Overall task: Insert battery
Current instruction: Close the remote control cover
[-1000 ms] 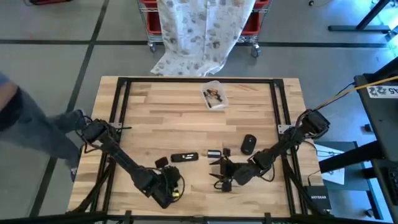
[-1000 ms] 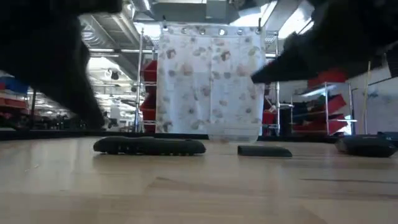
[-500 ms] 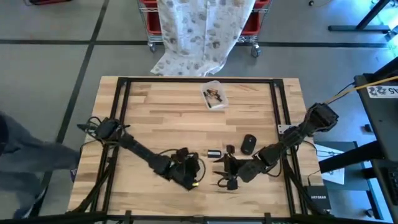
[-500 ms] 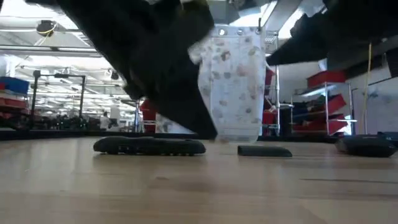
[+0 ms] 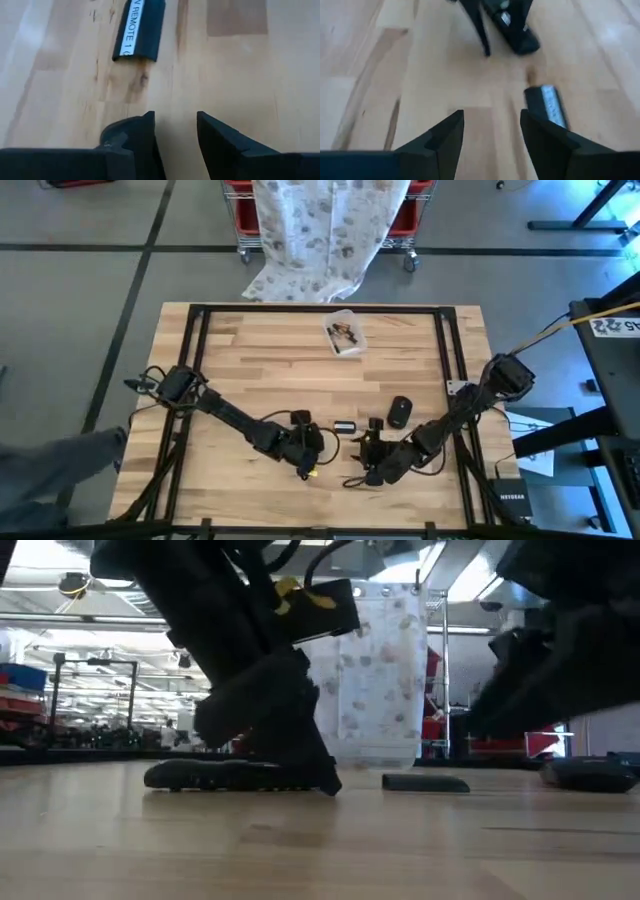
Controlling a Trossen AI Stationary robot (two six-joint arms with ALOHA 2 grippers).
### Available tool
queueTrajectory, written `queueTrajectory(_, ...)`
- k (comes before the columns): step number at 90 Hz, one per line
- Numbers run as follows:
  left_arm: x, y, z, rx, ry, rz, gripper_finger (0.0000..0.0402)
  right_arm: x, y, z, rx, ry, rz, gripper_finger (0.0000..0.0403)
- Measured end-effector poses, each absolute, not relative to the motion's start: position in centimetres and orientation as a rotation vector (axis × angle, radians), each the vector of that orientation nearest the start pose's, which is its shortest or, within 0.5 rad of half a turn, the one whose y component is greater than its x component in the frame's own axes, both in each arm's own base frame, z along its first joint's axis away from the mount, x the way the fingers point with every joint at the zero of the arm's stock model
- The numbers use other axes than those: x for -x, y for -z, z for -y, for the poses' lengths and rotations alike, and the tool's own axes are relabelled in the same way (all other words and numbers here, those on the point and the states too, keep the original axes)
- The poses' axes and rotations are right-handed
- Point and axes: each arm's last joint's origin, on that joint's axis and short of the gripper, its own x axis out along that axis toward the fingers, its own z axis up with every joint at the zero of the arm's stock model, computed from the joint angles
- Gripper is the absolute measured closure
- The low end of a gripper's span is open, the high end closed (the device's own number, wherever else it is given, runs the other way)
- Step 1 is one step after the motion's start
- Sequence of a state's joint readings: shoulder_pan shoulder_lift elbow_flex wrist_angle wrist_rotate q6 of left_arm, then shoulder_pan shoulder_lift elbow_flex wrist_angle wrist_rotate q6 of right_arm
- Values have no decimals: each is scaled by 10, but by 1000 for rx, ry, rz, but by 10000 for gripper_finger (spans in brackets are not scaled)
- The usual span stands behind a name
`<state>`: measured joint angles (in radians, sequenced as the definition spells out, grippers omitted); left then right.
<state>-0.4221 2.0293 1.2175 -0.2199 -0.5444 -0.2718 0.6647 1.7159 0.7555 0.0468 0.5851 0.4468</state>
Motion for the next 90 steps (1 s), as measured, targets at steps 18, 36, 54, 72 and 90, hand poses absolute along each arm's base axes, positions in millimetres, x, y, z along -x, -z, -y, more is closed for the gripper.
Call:
queueTrajectory(18,-366,-124,146,-229,-227,-920,273,-246,-122,-177,108,118,-735,219)
queueTrajectory(36,-369,-123,143,-240,-217,-917,273,-247,-114,-172,134,167,-759,219)
queueTrajectory(54,-376,-123,130,-248,-219,-910,274,-244,-108,-165,194,265,-776,219)
queueTrajectory(72,-391,-121,111,-194,-138,-879,304,-240,-98,-149,186,297,-845,219)
queueTrajectory(90,-404,-112,99,-144,-80,-829,333,-238,-87,-133,96,256,-824,219)
